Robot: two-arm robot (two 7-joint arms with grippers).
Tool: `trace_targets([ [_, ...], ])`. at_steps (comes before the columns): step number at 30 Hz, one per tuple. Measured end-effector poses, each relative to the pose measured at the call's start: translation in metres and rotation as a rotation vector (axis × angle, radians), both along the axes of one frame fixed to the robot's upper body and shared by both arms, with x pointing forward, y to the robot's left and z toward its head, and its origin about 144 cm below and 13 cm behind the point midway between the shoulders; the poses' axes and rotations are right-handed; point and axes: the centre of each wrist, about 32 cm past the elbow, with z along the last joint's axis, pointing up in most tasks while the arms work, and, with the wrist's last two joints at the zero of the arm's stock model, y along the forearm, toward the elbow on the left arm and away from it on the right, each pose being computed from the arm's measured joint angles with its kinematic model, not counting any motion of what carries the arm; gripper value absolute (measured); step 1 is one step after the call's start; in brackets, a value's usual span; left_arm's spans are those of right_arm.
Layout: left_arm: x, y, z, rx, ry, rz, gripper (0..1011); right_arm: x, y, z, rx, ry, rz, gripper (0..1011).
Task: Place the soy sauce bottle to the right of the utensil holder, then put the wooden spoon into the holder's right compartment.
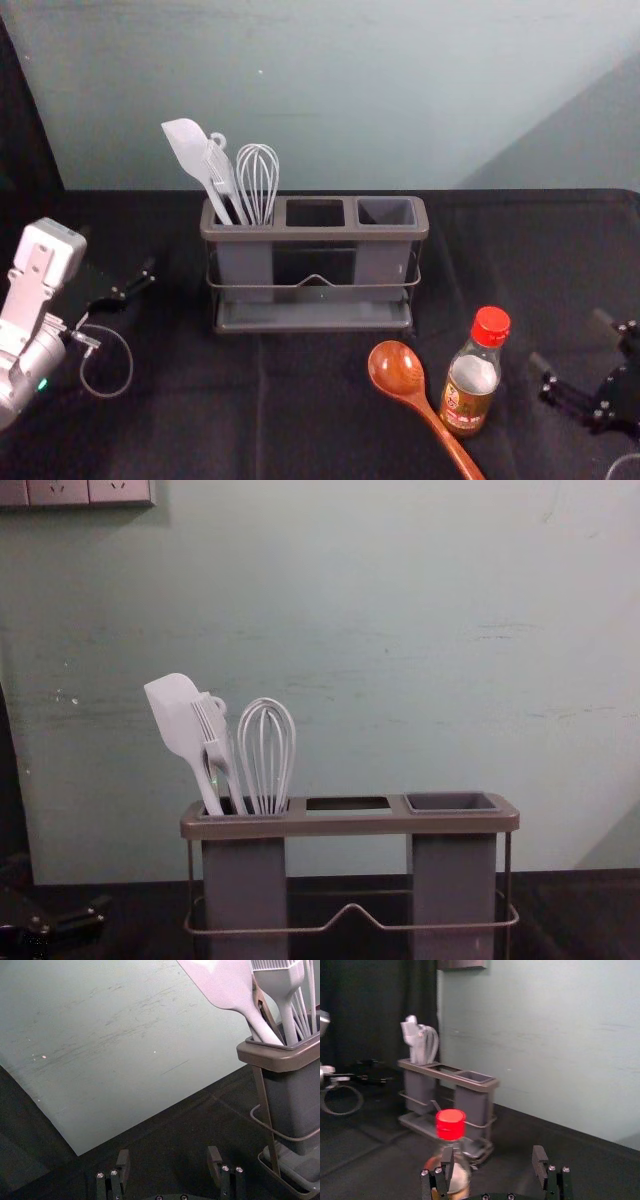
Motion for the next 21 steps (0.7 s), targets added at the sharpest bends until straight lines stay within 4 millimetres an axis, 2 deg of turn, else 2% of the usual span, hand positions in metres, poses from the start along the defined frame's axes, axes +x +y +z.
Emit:
trace_targets([
  [7,0.000,0.000,0.000,0.000,0.000,0.000,1011,0.003,0.012,-0.002,0.011,0.016,0.066,1003],
  [21,0.000,0.000,0.000,0.000,0.000,0.000,1012,0.026,0.033,0.000,0.042,0.044,0.095,1003],
])
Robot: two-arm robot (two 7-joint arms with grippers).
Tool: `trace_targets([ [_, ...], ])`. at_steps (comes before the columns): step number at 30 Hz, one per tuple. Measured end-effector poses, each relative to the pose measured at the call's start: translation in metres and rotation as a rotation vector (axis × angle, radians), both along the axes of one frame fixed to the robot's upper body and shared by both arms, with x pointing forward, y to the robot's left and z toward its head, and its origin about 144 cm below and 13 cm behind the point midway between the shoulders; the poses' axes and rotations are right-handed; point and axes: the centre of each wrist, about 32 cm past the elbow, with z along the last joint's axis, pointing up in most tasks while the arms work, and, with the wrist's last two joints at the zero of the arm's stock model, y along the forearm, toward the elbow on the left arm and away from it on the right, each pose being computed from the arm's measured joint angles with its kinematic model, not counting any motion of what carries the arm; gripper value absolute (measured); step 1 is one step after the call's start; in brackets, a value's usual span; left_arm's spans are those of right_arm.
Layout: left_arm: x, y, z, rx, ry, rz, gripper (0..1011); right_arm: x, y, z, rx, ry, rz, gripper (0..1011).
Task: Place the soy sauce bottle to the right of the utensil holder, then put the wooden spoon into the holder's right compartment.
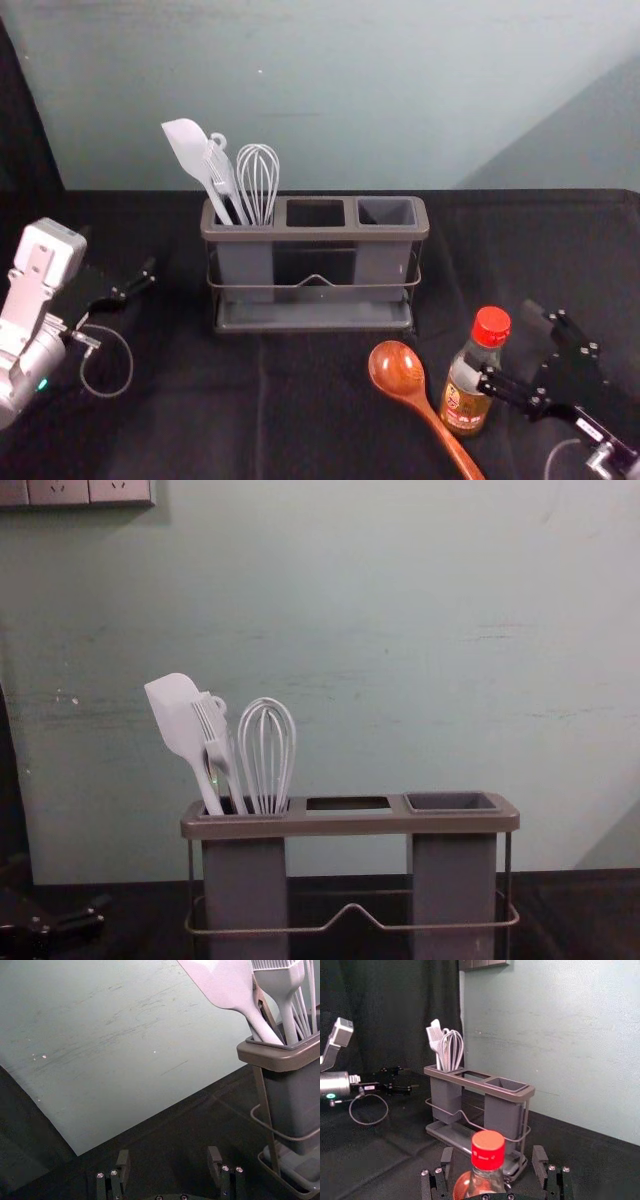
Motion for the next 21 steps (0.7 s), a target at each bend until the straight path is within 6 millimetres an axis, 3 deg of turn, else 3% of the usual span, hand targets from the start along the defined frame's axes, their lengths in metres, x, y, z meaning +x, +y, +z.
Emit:
trace_targets([
  [21,0.000,0.000,0.000,0.000,0.000,0.000,1011,0.019,0.015,0.000,0.014,0.020,0.021,1002],
])
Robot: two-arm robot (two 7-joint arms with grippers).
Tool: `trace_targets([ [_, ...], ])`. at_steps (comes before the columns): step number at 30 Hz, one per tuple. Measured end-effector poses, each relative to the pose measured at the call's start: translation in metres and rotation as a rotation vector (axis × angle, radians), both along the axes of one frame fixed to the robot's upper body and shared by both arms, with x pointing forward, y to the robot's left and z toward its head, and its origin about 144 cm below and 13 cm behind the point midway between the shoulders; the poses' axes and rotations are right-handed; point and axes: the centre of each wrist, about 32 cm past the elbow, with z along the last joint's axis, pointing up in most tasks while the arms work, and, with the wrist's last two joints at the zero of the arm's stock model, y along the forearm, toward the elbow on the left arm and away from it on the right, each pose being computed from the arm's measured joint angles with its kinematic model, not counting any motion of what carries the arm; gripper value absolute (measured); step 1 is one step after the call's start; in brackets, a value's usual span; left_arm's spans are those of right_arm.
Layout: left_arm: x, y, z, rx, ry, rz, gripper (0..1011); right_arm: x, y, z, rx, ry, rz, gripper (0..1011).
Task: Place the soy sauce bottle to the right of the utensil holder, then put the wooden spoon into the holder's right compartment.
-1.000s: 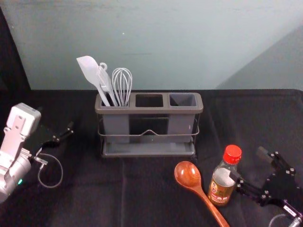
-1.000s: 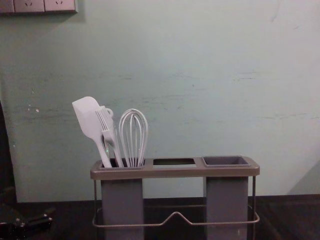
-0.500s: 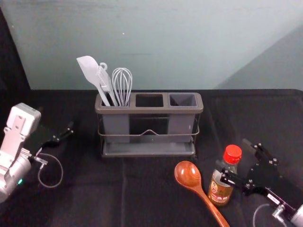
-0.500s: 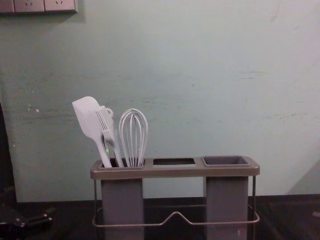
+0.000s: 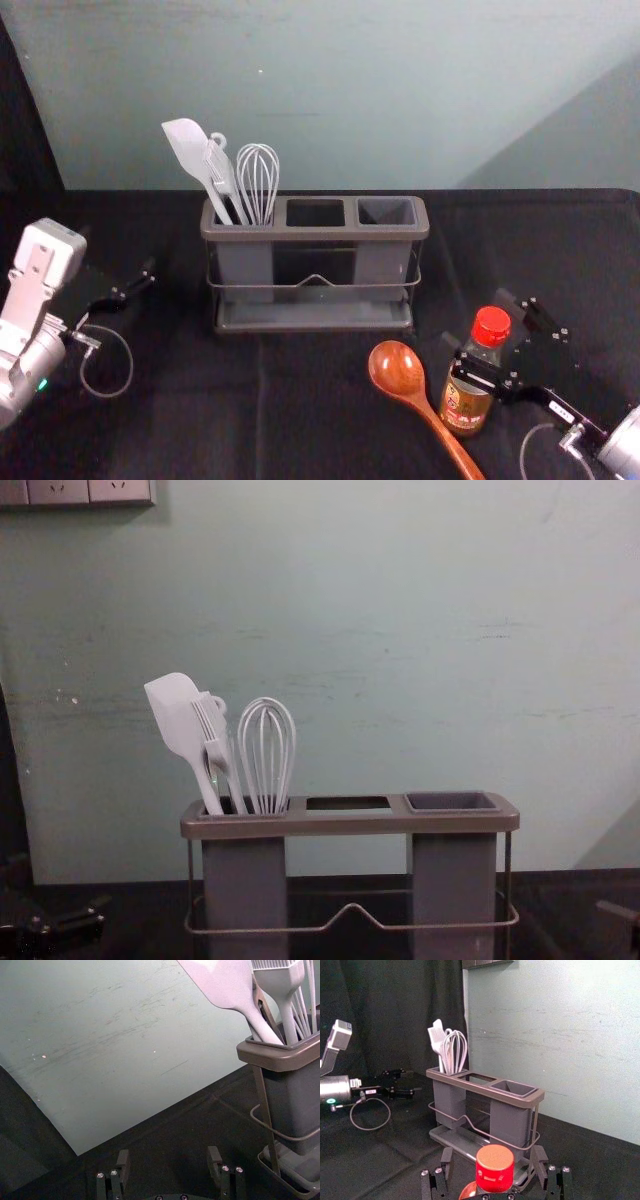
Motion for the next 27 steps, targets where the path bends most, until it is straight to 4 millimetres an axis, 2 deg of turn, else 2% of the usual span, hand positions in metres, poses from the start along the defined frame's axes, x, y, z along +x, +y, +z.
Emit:
trace_targets([
  [15,0.0000,0.0000,0.0000,0.000,0.000,0.000,1011,-0.0017,-0.0007,0.0003,0.014,-0.011,-0.003,1003],
  [19,0.0000,0.0000,0.0000,0.000,0.000,0.000,1012,-0.0025,-0.0011,0.0002,0.019,-0.011,-0.003,964],
  [27,0.0000,0.0000,0.0000,0.000,0.000,0.000,1011,-0.0035,-0.0014,0.0007,0.023,-0.007,0.000,761],
])
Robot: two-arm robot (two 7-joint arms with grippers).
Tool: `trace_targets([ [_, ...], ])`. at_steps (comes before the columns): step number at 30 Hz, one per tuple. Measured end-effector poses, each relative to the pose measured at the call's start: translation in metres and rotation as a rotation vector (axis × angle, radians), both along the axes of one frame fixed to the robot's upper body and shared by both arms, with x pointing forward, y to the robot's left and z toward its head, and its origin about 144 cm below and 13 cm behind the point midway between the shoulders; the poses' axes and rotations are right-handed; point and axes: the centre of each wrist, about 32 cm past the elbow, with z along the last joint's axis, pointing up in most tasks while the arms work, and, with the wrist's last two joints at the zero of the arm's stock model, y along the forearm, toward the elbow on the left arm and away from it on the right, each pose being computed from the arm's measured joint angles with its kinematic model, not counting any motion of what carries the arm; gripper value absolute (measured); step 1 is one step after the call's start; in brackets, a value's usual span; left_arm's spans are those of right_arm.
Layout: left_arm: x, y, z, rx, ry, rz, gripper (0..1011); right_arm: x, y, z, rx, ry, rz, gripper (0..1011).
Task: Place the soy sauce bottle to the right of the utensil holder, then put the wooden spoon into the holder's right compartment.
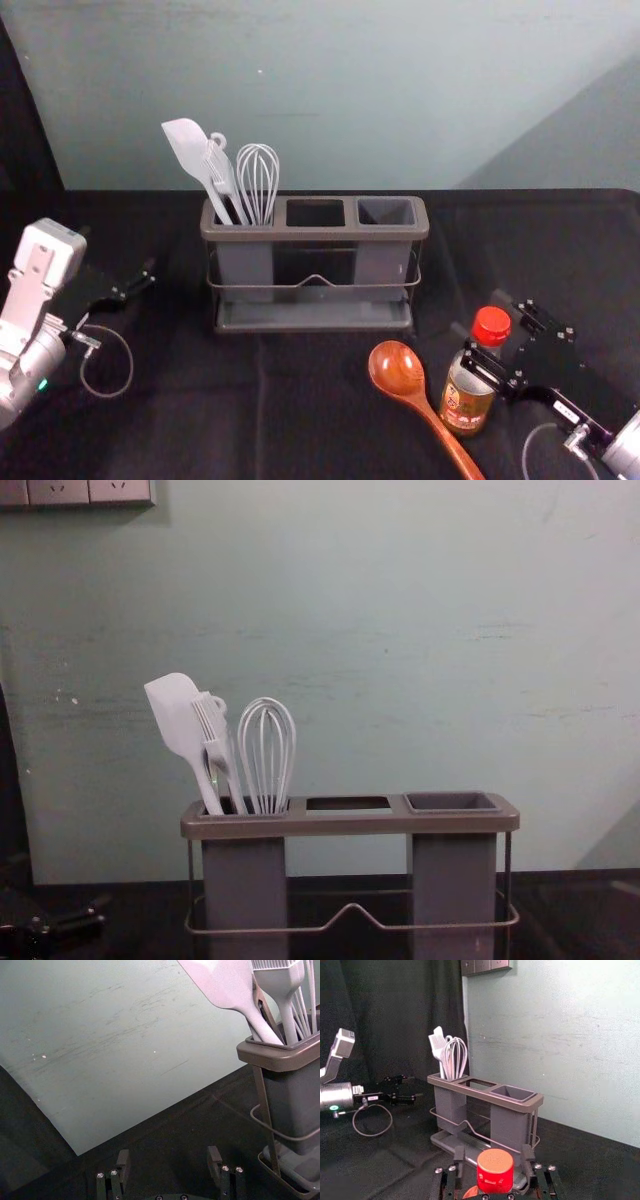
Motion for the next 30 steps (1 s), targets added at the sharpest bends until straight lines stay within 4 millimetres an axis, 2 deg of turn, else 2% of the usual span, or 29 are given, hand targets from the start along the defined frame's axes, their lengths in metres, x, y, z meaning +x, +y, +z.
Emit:
trace_targets([
  [1,0.000,0.000,0.000,0.000,0.000,0.000,1011,0.000,0.000,0.000,0.000,0.000,0.000,707],
  [3,0.000,0.000,0.000,0.000,0.000,0.000,1012,0.000,0.000,0.000,0.001,0.001,0.001,660],
  [4,0.000,0.000,0.000,0.000,0.000,0.000,1011,0.000,0.000,0.000,0.002,0.002,0.000,599],
  [6,0.000,0.000,0.000,0.000,0.000,0.000,1011,0.000,0.000,0.000,0.002,0.002,0.000,567],
  [9,0.000,0.000,0.000,0.000,0.000,0.000,1011,-0.001,0.000,0.000,0.002,0.002,0.000,453],
  [12,0.000,0.000,0.000,0.000,0.000,0.000,1011,-0.001,0.000,0.000,0.003,0.003,-0.001,380],
  [23,0.000,0.000,0.000,0.000,0.000,0.000,1012,-0.004,-0.002,0.006,0.010,-0.014,-0.013,380],
  [30,0.000,0.000,0.000,0.000,0.000,0.000,1011,0.002,-0.005,0.012,0.009,-0.029,-0.033,381],
])
